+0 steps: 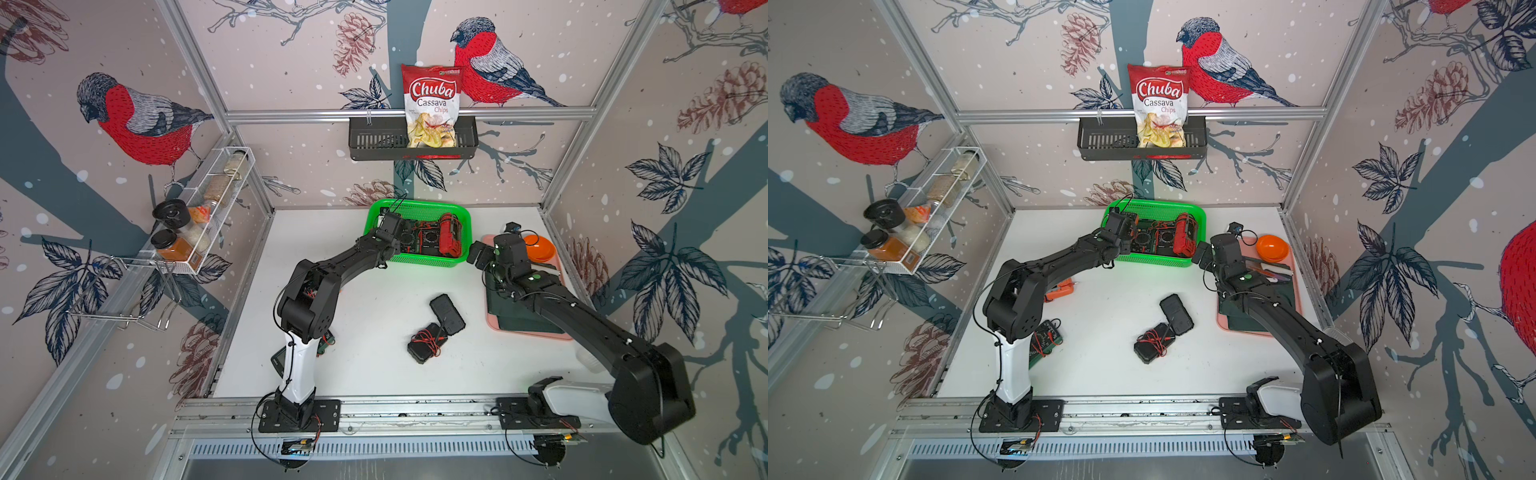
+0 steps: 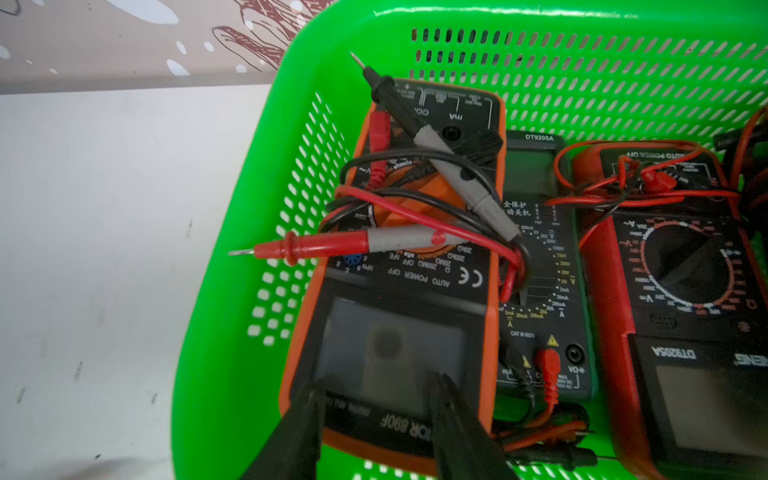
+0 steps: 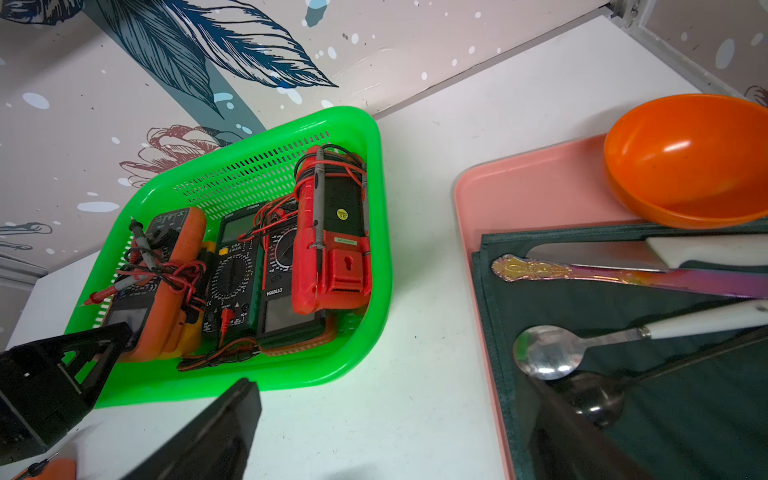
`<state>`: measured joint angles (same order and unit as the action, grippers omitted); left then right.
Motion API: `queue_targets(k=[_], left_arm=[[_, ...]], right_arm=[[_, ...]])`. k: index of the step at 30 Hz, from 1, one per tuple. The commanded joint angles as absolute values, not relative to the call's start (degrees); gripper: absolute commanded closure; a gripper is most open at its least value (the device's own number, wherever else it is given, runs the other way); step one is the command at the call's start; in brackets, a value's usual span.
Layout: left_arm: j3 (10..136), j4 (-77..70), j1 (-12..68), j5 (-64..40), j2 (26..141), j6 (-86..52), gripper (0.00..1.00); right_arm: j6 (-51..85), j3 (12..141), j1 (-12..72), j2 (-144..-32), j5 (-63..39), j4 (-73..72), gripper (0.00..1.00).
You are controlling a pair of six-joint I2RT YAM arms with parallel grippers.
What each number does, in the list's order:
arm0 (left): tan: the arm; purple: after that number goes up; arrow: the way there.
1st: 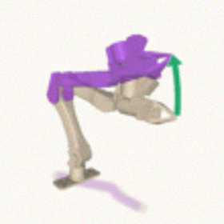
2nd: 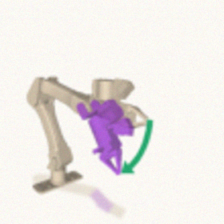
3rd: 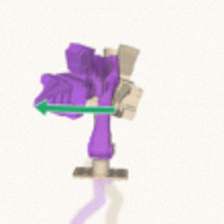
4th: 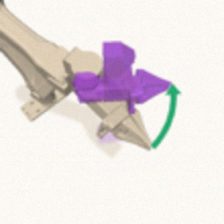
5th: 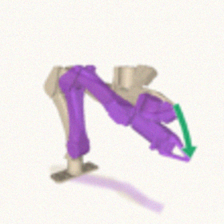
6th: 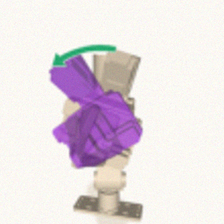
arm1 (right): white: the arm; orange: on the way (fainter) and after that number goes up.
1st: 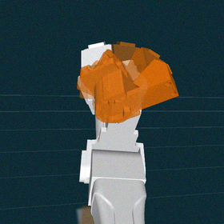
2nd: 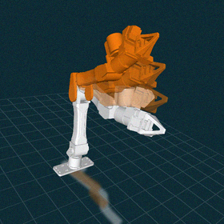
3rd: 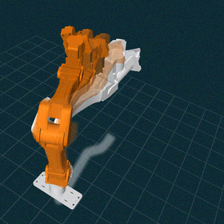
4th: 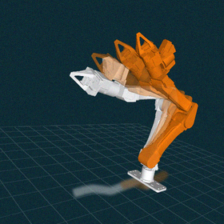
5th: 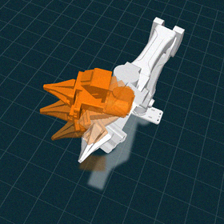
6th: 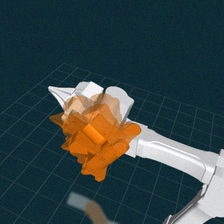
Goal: Put the multimeter into the basket
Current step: Move the basket to the center of the board.
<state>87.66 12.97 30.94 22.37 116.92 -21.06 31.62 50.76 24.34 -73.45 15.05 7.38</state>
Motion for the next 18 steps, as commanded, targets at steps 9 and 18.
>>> queue_targets(k=[9,18], left_arm=[[86.4,12.9,30.4,19.6,116.1,-24.8,0.49],[83.2,11.4,30.4,19.0,108.6,-25.0,0.21]], right_arm=[[30.8,51.0,24.6,-73.0,14.6,8.0,0.00],[26.6,49.6,30.8,-70.3,14.5,9.7,0.00]])
